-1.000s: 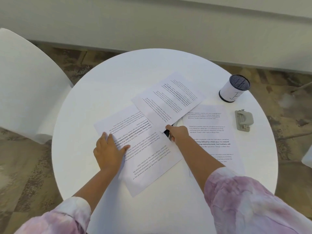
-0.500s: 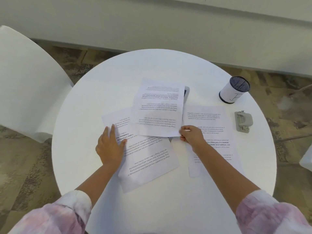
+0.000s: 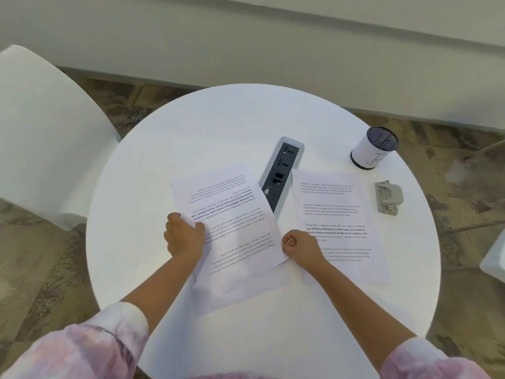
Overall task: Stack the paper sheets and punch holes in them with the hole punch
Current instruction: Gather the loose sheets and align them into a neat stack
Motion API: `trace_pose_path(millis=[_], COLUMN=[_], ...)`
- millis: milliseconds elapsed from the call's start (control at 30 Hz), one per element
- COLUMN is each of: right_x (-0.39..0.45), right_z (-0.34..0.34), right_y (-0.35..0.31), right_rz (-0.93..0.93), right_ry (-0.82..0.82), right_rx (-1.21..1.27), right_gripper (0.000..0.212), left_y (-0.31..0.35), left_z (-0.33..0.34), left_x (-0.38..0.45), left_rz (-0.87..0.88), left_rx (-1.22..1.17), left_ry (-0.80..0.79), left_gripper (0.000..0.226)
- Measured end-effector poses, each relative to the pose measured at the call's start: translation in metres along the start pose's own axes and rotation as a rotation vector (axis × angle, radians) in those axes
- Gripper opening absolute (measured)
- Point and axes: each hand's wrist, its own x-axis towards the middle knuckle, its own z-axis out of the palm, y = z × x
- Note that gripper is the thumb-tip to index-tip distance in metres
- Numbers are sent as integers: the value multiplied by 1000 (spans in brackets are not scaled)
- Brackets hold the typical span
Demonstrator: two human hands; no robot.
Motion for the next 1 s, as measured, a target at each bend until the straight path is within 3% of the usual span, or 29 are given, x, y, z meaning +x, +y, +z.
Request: trace_pose_path(millis=[67,167,300,433,600,700,767,867,933,1000], right_x=[-1,-3,0,2,11,13,8,1,1,3], right_z=[2,2,3,-2,-7,-17,-27,-43,-48,-52], right_y=[-1,-10,-18,-27,-27,-23,-17,-7,-1,0], right_rz=[14,79,214,262,102,110,99,29,8,-4], right_ry=[13,-37,-152,-238,-87,-65,-118,-190,-191,-148], right_rx=[6,31,306,441,165,288,440,530,531,520], right_gripper=[15,34,32,13,25,29,31,30,31,35], left_y=[2,2,-1,-1,-3,-3,-2,8,19,32], left_z=[0,1,3,2,-1,-3,-3,-5,-10,-13], left_x=[-2,-6,-7,-4,3,7,9,8,5,4], left_rz=[-13,-23,-31,-19,-37,-77,-92,-9,65,148], left_rx=[-1,2,-13,-22,-75,-142,-176,-295,-451,-528], left_ry=[-11,-16,-11,-9,7,9,-82,-349,-478,-529], left_gripper=[54,55,57,56,51,45,38,29,10,21])
